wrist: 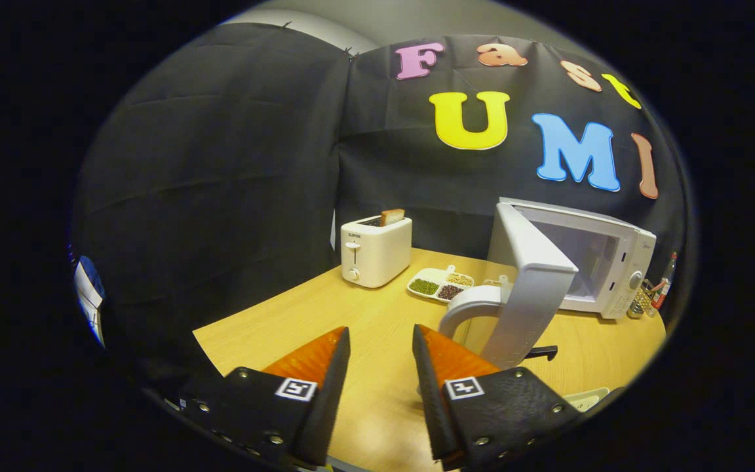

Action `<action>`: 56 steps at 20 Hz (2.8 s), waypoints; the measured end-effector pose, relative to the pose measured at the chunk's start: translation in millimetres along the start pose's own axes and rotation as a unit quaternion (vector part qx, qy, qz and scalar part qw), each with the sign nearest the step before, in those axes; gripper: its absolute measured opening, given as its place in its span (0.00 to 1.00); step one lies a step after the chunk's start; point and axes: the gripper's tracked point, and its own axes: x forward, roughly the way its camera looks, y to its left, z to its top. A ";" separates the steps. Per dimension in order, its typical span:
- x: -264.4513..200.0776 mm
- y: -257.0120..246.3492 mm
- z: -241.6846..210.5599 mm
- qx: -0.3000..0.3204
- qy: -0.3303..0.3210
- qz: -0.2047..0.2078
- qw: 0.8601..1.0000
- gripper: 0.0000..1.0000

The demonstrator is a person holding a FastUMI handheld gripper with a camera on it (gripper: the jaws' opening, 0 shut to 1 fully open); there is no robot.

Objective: Open the microwave, put the food inside, and close the microwave door.

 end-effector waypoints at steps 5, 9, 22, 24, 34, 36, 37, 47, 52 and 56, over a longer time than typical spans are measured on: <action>-0.3 -18.4 3.3 0.015 -0.001 -0.013 1.000 0.03; -14.4 -57.1 -4.0 0.004 0.016 -0.090 0.996 0.01; -21.1 -203.9 6.6 0.105 0.010 -0.229 0.968 0.01; -18.4 -223.0 9.6 0.110 0.008 -0.245 0.963 0.01; 6.9 -295.3 24.2 0.124 0.003 -0.287 0.950 0.01; 13.3 -306.8 23.7 0.120 0.006 -0.290 0.949 0.01; 17.3 -312.8 23.3 0.120 0.007 -0.291 0.949 0.01; 55.2 -356.0 26.4 0.113 0.010 -0.277 0.954 0.01; 76.3 -373.8 32.6 0.110 0.012 -0.268 0.957 0.01; 91.3 -389.1 36.7 0.108 0.012 -0.261 0.959 0.01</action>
